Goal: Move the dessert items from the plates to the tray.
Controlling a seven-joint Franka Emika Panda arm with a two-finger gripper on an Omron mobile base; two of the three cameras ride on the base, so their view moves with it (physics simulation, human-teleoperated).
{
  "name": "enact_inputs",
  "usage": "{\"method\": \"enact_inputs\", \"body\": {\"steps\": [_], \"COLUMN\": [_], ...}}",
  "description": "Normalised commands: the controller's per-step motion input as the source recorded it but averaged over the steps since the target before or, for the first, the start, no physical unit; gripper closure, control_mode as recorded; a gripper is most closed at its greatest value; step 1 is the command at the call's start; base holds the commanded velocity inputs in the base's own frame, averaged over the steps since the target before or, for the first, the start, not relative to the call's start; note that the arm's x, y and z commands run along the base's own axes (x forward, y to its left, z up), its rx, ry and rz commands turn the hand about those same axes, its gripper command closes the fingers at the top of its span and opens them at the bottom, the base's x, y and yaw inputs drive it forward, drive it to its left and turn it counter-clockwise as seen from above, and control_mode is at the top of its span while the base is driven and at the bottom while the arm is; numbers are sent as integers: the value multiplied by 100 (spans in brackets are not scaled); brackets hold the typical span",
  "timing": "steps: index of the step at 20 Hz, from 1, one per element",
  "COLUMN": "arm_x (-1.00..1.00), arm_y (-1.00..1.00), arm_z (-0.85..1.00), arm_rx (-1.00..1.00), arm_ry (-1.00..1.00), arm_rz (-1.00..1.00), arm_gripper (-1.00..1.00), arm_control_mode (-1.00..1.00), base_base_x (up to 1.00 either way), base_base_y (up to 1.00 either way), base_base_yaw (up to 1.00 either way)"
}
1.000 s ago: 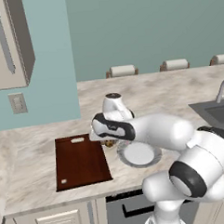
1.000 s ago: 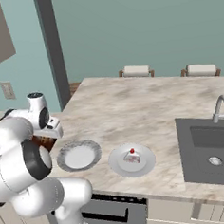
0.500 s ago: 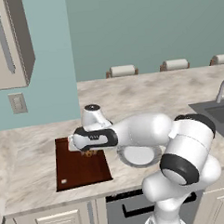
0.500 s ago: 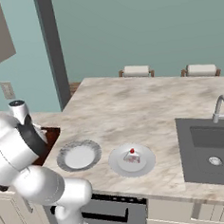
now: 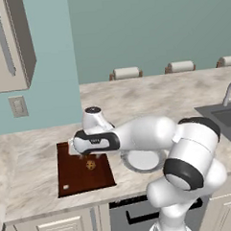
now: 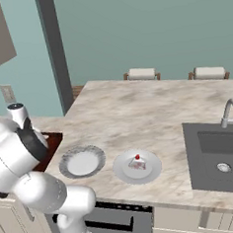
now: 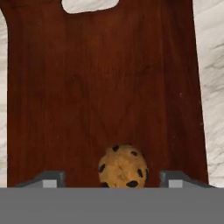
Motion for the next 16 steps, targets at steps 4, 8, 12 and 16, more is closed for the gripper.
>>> {"method": "enact_inputs", "body": {"steps": [4, 8, 12, 16], "arm_x": [0, 0, 0, 0], "arm_y": [-37, -98, -100, -100], "arm_z": [31, 26, 14, 6], "arm_rx": [-1, -4, -8, -9], "arm_ry": [0, 1, 4, 4], "arm_rz": [-4, -5, -6, -9], "arm_gripper": [-100, -100, -100, -100], "arm_control_mode": [-100, -100, -100, -100], "base_base_x": [0, 0, 0, 0], "base_base_y": [0, 0, 0, 0], "base_base_yaw": [0, 0, 0, 0]}}
